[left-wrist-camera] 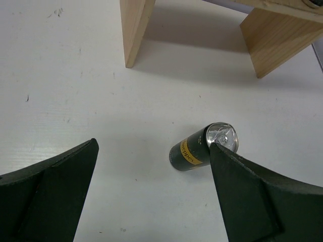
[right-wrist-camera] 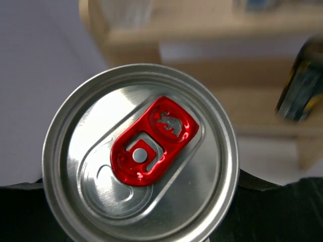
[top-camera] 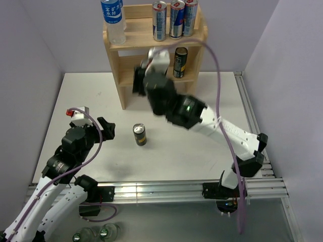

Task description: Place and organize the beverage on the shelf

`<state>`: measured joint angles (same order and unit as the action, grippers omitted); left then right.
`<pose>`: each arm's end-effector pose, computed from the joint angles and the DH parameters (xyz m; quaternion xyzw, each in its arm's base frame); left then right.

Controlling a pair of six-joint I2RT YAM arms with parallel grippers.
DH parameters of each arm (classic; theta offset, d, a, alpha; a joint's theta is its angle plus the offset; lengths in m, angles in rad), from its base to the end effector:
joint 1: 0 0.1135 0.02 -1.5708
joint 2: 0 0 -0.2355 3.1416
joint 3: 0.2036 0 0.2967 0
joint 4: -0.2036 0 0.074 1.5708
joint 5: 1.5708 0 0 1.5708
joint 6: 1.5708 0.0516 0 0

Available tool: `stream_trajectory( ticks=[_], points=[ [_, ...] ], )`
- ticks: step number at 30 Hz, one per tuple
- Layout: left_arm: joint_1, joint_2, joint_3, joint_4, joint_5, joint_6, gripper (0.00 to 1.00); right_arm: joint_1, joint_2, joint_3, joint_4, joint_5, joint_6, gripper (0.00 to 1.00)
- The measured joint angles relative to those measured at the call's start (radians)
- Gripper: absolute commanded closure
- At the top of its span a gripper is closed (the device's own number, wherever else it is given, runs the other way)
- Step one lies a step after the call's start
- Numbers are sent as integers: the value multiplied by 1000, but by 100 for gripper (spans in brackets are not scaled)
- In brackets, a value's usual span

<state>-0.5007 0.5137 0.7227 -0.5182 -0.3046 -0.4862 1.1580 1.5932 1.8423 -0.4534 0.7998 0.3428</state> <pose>0.1865 -0.0844 0.3107 -0.0837 0.7988 -0.1682 0.5715 0.1943 0.3513 0.4564 -0.0575 0.7532 0.1757 0.6312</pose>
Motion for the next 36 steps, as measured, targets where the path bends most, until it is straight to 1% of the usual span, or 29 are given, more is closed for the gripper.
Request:
stream_trajectory(
  ticks=[4, 6, 7, 11, 16, 28, 36],
  points=[
    [-1, -21, 0, 0, -8, 0, 1, -150, 208, 536, -29, -18, -186, 100],
    [-1, -34, 0, -1, -11, -1, 1, -186, 291, 706, -5, -27, -259, 100],
    [-1, -41, 0, -1, -13, -1, 1, -198, 310, 739, 18, -28, -299, 100],
    [-1, -68, 0, -2, -22, -1, 1, -215, 305, 673, 85, -44, -390, 100],
    [-1, -80, 0, -2, -34, -4, 1, -242, 357, 668, 86, -87, -422, 100],
    [-1, -87, 0, -2, -34, -4, 1, -321, 428, 669, 119, -147, -428, 100],
    [-1, -87, 0, -3, -43, -5, 1, -363, 461, 677, 139, -177, -396, 100]
  ],
)
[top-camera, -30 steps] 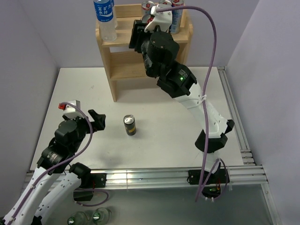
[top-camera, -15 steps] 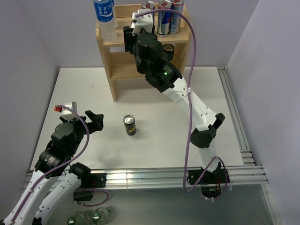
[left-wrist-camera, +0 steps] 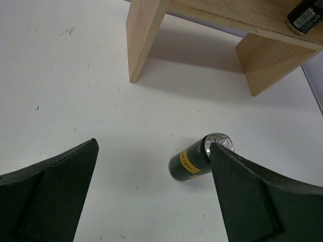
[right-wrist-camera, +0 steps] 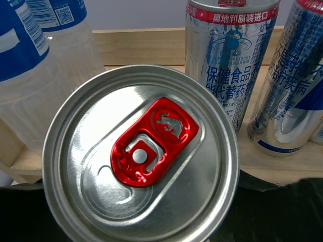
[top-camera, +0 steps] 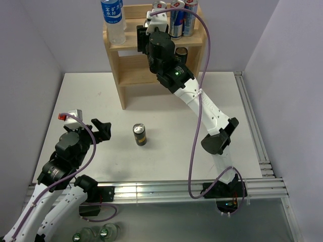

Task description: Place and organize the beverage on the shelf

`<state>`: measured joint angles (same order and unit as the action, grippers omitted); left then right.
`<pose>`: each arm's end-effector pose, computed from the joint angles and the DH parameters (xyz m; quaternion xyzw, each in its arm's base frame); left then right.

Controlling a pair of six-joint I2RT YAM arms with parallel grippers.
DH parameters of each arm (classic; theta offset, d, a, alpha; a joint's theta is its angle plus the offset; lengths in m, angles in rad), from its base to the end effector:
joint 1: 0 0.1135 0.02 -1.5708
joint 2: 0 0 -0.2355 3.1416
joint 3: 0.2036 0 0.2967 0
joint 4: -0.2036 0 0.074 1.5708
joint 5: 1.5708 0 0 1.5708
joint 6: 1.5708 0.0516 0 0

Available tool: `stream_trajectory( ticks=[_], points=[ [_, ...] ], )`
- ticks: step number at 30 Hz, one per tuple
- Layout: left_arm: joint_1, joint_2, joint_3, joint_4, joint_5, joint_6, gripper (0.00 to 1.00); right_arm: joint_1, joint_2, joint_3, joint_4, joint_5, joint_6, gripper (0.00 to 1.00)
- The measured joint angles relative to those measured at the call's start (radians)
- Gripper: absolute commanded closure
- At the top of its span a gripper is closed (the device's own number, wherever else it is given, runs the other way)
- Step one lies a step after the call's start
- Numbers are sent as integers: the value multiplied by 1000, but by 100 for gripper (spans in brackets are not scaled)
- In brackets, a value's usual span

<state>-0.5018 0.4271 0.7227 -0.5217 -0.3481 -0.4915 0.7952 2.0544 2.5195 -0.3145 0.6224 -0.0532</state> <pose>0.1711 -0.0738 0.3256 -0.1039 0.7711 -0.1732 0.6039 0.3554 0.3195 0.5233 -0.0438 0.6612 0.0757 0.7451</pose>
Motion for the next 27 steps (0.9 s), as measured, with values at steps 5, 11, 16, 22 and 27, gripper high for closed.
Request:
stream_trajectory(
  ticks=[5, 11, 16, 22, 27],
  points=[
    [0, 0, 0, 0, -16, -1, 1, -4, 10, 0, 0, -11, 21, 100],
    [0, 0, 0, -2, -21, -3, 1, -4, 11, 0, 0, -18, 43, 97],
    [0, 0, 0, -2, -24, -3, 1, -4, 11, 0, -2, -29, 71, 80],
    [0, 0, 0, -6, -24, -3, 1, -4, 11, -1, -3, -41, 94, 61],
    [0, 0, 0, -6, -25, -3, 1, -4, 12, -3, -1, -40, 101, 58]
  ],
)
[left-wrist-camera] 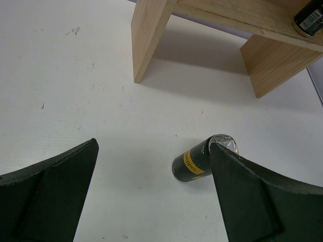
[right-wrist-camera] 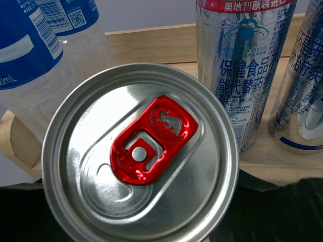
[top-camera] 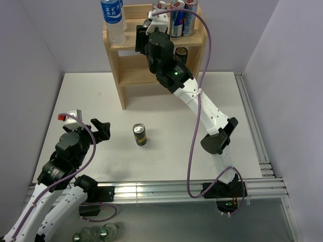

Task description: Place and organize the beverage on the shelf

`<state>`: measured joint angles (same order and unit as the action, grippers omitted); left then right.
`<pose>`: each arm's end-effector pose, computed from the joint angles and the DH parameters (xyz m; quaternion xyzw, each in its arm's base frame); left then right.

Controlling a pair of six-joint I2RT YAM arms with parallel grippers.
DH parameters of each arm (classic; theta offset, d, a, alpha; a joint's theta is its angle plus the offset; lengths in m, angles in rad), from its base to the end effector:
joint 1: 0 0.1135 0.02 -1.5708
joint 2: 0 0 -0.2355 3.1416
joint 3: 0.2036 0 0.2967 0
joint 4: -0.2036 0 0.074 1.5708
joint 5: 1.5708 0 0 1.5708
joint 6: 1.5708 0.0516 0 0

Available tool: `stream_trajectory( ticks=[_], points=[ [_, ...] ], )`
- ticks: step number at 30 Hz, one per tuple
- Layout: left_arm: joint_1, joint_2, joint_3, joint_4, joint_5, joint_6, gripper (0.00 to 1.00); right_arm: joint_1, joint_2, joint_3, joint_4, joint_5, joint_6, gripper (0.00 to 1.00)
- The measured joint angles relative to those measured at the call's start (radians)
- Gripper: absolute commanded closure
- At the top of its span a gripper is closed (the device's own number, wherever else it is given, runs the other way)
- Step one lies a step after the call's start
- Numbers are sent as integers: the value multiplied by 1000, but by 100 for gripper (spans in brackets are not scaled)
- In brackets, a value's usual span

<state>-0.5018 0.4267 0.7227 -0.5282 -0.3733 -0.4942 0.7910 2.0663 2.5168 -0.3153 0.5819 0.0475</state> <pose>0.1711 -0.0724 0.3250 -0.1122 0.7711 -0.1634 0.6051 0.3601 0.3238 0.5170 -0.0276 0.6655 0.1214 0.7359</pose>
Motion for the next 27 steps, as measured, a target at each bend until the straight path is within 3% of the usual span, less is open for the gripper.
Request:
stream_trajectory(
  ticks=[15, 27],
  points=[
    [0, 0, 0, -3, -13, 0, 1, 1, 14, -5, 43, 6, -4, 42],
    [0, 0, 0, -13, -17, 0, 1, 1, 48, -6, 128, 38, -8, 38]
  ],
)
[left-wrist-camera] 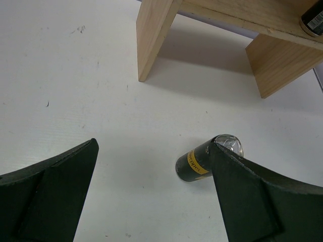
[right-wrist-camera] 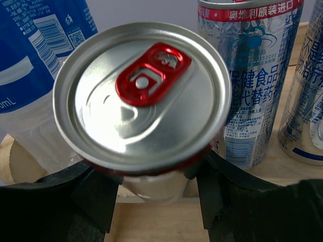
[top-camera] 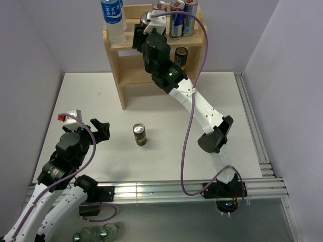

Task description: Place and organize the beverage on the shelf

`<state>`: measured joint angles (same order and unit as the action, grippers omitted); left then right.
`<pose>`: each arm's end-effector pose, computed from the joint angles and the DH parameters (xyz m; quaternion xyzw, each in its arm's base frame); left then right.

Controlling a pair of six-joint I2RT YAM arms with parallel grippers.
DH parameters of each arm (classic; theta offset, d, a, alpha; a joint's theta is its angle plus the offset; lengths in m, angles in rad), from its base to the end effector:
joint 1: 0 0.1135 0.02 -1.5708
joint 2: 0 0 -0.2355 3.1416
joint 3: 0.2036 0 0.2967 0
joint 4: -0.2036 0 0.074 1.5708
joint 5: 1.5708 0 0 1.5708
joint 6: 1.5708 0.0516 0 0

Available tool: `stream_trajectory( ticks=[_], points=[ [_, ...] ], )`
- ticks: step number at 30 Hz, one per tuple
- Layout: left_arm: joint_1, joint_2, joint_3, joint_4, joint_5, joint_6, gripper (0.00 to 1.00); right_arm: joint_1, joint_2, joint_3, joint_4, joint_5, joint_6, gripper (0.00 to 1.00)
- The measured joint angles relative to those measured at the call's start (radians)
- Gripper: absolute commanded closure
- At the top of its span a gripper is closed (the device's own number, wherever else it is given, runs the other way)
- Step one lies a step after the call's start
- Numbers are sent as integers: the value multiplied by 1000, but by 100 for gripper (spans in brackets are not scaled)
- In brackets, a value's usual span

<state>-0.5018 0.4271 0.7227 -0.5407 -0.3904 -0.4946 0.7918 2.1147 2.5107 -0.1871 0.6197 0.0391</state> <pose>0.1710 -0.0714 0.3236 -0.1166 0.7737 -0.1542 0.6034 0.3728 0.3350 0.5065 0.0000 0.6447 0.1230 0.7545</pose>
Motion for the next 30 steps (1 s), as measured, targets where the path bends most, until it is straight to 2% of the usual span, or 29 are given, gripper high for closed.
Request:
stream_trajectory(
  ticks=[20, 22, 26, 30],
  points=[
    [0, 6, 0, -2, 0, 0, 1, -10, 47, -11, 127, 0, 30, 37],
    [0, 9, 0, -2, 0, 0, 1, -10, 52, -11, 138, 1, 31, 41],
    [0, 10, 0, -2, 1, 0, 1, -9, 61, -11, 161, 1, 34, 62],
    [0, 10, 0, -2, 1, 0, 1, -7, 74, -10, 189, 1, 34, 69]
  ],
)
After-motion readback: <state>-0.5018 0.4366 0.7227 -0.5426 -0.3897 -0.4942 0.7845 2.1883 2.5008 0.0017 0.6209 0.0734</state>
